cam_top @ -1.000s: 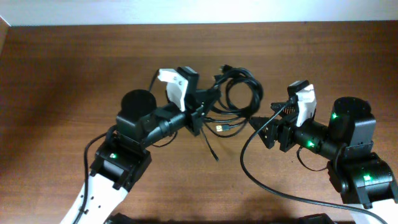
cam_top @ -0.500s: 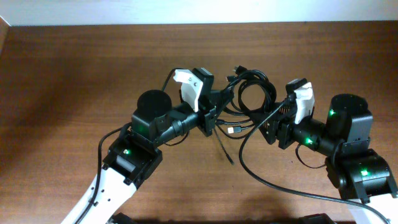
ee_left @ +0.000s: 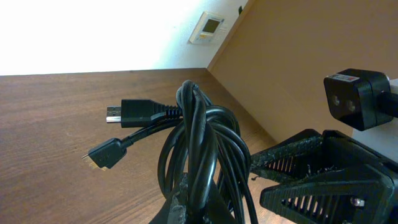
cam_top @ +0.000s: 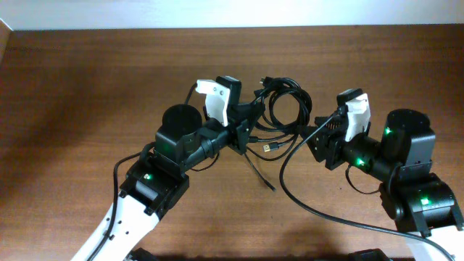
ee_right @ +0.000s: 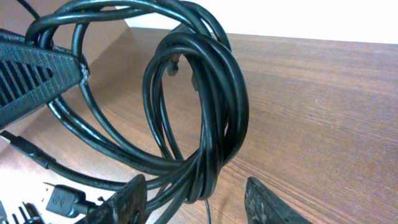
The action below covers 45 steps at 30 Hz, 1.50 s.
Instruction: Untangle cables
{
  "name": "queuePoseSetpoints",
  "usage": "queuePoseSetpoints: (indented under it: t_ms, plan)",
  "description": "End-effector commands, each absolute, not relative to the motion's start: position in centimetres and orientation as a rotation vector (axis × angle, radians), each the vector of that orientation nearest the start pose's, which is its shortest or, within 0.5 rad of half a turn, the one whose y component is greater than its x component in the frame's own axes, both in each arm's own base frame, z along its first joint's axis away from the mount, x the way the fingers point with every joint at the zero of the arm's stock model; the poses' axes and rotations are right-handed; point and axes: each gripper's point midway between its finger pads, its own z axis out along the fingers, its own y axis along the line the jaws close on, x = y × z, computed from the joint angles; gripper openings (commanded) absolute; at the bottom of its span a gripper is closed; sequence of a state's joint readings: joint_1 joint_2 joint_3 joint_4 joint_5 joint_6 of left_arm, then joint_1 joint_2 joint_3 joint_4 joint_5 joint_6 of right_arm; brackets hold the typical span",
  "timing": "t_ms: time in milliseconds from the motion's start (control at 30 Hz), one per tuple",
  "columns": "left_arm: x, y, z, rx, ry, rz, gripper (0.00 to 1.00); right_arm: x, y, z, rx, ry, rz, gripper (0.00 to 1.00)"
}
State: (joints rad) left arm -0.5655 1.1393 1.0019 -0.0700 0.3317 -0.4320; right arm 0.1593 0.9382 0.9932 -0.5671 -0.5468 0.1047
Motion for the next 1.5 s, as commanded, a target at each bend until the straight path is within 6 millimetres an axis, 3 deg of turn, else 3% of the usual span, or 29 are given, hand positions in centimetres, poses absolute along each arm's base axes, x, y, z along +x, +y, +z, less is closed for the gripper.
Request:
queuePoseSetpoints:
  t_ms: [0, 367, 800, 1267, 1467]
  plan:
    - [29.7, -26.0, 34.4, 0.373, 1.813, -1.042, 0.0, 28.6, 13.4, 29.6, -0.386, 2.037, 0.715, 0.46]
    - [29.7, -26.0, 34.4, 0.374, 1.814, -1.043, 0.0, 28.9, 13.6, 29.1, -0.387, 2.053, 0.727, 0.04]
    - [30.4, -25.4, 33.9, 0.331, 1.835, -0.994, 0.0, 28.4, 14.2, 29.6, -0.421, 2.029, 0.776, 0.04]
    - [30.6, -25.1, 33.7, 0.314, 1.839, -0.976, 0.0, 27.1, 14.0, 31.7, -0.437, 1.952, 0.76, 0.04]
    - [31.5, -23.7, 32.1, 0.214, 1.913, -0.888, 0.0, 26.7, 14.3, 31.9, -0.452, 1.944, 0.782, 0.04]
